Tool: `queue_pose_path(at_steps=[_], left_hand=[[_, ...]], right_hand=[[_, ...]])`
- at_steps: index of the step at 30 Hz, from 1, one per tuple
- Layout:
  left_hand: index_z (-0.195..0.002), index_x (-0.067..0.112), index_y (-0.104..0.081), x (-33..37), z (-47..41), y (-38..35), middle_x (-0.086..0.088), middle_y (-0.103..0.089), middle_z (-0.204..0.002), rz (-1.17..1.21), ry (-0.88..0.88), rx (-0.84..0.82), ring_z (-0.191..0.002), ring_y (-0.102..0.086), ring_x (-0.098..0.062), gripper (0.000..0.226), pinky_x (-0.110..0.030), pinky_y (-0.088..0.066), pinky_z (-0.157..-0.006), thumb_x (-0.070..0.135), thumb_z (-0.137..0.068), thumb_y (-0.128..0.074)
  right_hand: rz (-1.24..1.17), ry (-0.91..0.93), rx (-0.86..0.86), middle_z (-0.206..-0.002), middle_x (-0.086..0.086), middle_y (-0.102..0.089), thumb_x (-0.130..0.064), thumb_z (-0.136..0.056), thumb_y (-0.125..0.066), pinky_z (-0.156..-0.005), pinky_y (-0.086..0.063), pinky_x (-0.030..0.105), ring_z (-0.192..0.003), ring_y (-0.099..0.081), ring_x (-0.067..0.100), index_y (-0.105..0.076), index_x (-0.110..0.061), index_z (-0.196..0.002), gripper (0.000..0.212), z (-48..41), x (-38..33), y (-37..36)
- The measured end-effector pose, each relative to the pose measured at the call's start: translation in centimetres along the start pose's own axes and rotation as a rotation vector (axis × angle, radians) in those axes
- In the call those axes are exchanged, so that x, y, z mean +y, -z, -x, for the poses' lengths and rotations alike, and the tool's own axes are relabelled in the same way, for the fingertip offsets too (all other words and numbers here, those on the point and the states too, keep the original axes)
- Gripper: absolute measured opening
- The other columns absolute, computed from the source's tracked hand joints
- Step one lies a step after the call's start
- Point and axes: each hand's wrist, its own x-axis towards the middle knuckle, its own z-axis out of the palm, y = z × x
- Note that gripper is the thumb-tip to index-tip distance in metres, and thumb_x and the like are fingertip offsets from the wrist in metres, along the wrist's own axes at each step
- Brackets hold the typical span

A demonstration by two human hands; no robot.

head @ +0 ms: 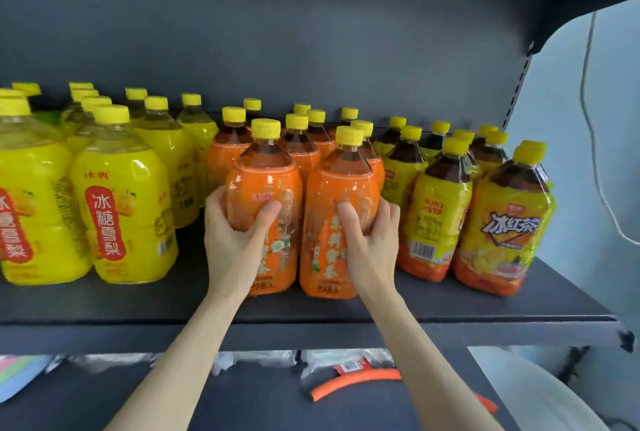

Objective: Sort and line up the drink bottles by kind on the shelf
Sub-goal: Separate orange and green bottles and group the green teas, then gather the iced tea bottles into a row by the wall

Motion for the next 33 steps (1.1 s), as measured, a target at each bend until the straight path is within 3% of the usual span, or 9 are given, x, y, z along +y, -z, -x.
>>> queue_pose_path(at_steps=[8, 13, 19, 21, 23, 26, 29, 31, 33], left_hand=[[-0.145, 0.025, -0.023, -0.2, 0.3, -0.1, -0.003, -0.044, -0.141, -0.111, -0.134, -0.037, -0.127, -0.046, -0.018, 0.083, -0.037, -0.044, -0.102, 0.067, -0.08, -0.05], [-0.146, 0.024, -0.021, -0.2, 0.3, 0.5, -0.003, -0.043, -0.142, -0.15, -0.135, -0.108, -0.129, -0.045, -0.018, 0.074, -0.043, -0.043, -0.104, 0.058, -0.087, -0.049], [-0.142, 0.016, -0.036, 0.4, 1.5, 2.2, -0.003, -0.049, -0.137, -0.286, -0.238, -0.087, -0.123, -0.043, -0.008, 0.065, -0.029, -0.039, -0.102, 0.04, -0.086, -0.058], [-0.136, 0.011, -0.044, 0.3, 2.5, 2.7, -0.007, -0.051, -0.132, -0.322, -0.262, -0.028, -0.121, -0.048, -0.015, 0.055, -0.036, -0.044, -0.1, 0.03, -0.088, -0.063], [-0.122, 0.006, -0.056, 0.3, 3.9, 3.0, -0.009, -0.056, -0.12, -0.329, -0.348, 0.026, -0.11, -0.055, -0.02, 0.038, -0.04, -0.051, -0.09, 0.021, -0.088, -0.064], [-0.105, 0.008, -0.062, 1.1, 5.9, 2.2, 0.0, -0.061, -0.102, -0.251, -0.364, -0.041, -0.091, -0.058, -0.007, 0.019, -0.026, -0.052, -0.08, 0.017, -0.089, -0.062], [-0.098, 0.013, -0.063, 2.6, 7.3, 0.1, 0.013, -0.062, -0.09, -0.175, -0.34, -0.168, -0.089, -0.059, 0.001, 0.01, -0.008, -0.046, -0.074, 0.018, -0.089, -0.061], [-0.097, 0.017, -0.062, 3.6, 7.9, -1.8, 0.017, -0.062, -0.09, -0.136, -0.353, -0.228, -0.089, -0.059, 0.002, 0.007, -0.008, -0.046, -0.074, 0.017, -0.09, -0.061], [-0.097, 0.018, -0.062, 4.3, 8.6, -4.0, 0.015, -0.064, -0.089, -0.096, -0.351, -0.272, -0.088, -0.06, 0.0, 0.006, -0.01, -0.046, -0.075, 0.016, -0.091, -0.06]], right_hand=[[0.068, 0.139, -0.062, -0.127, -0.011, -0.035, -0.07, -0.08, -0.046, -0.088, -0.039, 0.024, -0.114, -0.041, 0.004, -0.024, -0.027, -0.146, 0.082, -0.1, -0.1, 0.5], [0.11, 0.131, -0.125, -0.141, -0.003, -0.037, -0.065, -0.084, -0.043, -0.086, -0.046, 0.027, -0.119, -0.047, 0.011, -0.018, -0.032, -0.149, 0.077, 0.3, -0.2, 1.2], [0.196, 0.116, -0.2, -0.137, -0.003, -0.049, -0.064, -0.086, -0.043, -0.09, -0.051, 0.034, -0.115, -0.056, 0.017, -0.012, -0.035, -0.151, 0.078, 1.0, -1.0, 2.6], [0.226, 0.115, -0.21, -0.129, -0.002, -0.058, -0.062, -0.087, -0.048, -0.09, -0.054, 0.04, -0.109, -0.06, 0.017, -0.02, -0.033, -0.151, 0.075, 1.4, -1.1, 3.4], [0.283, 0.118, -0.18, -0.12, -0.002, -0.063, -0.042, -0.093, -0.057, -0.087, -0.054, 0.04, -0.101, -0.062, 0.016, -0.04, -0.024, -0.143, 0.056, 1.9, -1.2, 4.3], [0.313, 0.126, -0.121, -0.105, 0.0, -0.065, -0.025, -0.093, -0.06, -0.082, -0.053, 0.037, -0.087, -0.061, 0.012, -0.068, -0.016, -0.108, 0.019, 2.7, -1.5, 6.5], [0.311, 0.134, -0.055, -0.099, 0.001, -0.067, -0.02, -0.092, -0.061, -0.076, -0.051, 0.033, -0.081, -0.06, 0.011, -0.071, -0.015, -0.092, 0.012, 2.8, -1.7, 9.1], [0.287, 0.118, -0.012, -0.096, 0.0, -0.067, -0.018, -0.091, -0.061, -0.073, -0.052, 0.03, -0.08, -0.062, 0.014, -0.071, -0.018, -0.089, 0.01, 2.5, -1.5, 11.0], [0.282, 0.114, 0.007, -0.093, 0.0, -0.068, -0.017, -0.091, -0.061, -0.07, -0.048, 0.016, -0.081, -0.063, 0.014, -0.069, -0.02, -0.087, 0.01, 2.1, -1.1, 13.0]])
